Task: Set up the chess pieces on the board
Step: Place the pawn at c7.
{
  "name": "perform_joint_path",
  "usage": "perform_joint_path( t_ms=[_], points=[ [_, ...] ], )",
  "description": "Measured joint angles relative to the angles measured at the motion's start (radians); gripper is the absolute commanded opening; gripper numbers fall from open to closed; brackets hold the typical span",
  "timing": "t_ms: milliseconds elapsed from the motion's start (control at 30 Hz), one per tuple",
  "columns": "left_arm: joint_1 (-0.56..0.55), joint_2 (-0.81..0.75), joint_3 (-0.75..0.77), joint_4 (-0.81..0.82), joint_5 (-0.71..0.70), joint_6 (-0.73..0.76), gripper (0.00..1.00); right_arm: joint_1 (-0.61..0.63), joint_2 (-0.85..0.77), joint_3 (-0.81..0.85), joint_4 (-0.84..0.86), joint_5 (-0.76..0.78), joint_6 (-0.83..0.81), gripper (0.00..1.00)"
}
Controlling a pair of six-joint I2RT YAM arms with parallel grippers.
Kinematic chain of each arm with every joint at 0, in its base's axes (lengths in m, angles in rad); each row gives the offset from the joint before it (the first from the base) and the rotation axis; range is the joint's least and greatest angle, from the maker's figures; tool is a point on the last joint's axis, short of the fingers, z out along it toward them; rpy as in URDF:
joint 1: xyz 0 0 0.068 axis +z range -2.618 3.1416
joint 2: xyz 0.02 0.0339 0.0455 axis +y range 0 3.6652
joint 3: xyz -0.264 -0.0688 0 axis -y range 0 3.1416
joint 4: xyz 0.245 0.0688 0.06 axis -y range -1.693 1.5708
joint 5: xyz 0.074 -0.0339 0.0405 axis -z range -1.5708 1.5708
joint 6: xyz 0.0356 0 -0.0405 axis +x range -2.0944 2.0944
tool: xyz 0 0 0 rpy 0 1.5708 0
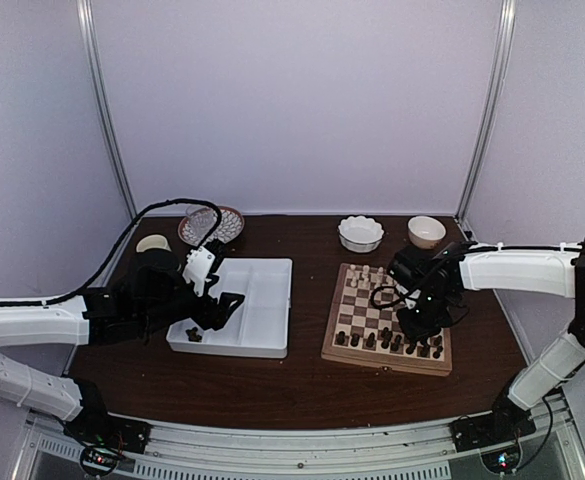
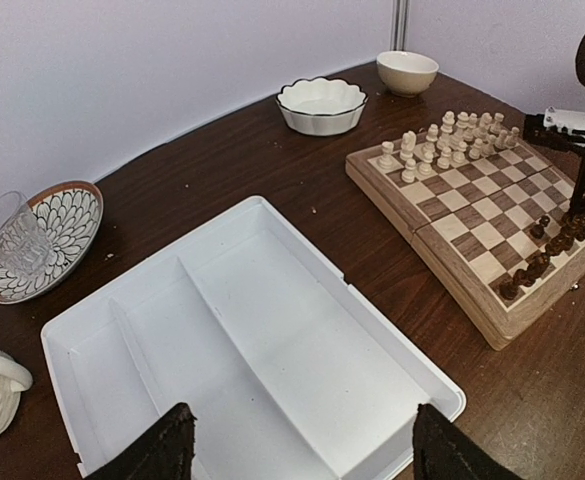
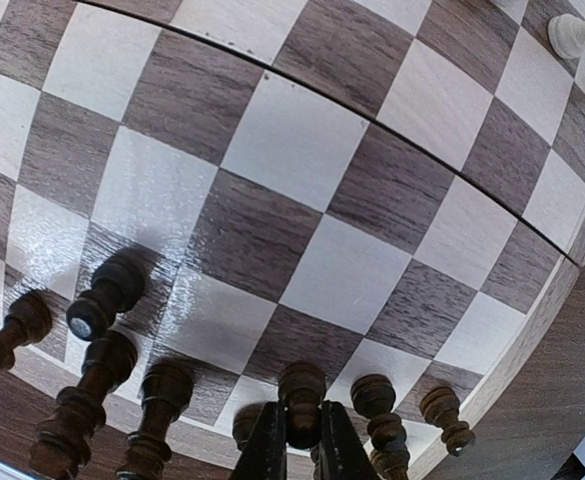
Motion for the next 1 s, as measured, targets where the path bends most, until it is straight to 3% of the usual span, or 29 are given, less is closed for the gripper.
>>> perform_joint_path(
  t_ms=[833, 1000],
  points=[
    [0.0, 0.003, 0.0, -0.001, 0.0, 0.0, 0.74, -0.011, 0.009, 0.002, 0.029, -0.016, -0.009, 0.12],
    [0.0, 0.007, 0.0, -0.002, 0.0, 0.0, 0.75, -0.013, 0.013, 0.003, 0.03, -0.014, -0.012, 0.22]
  ],
)
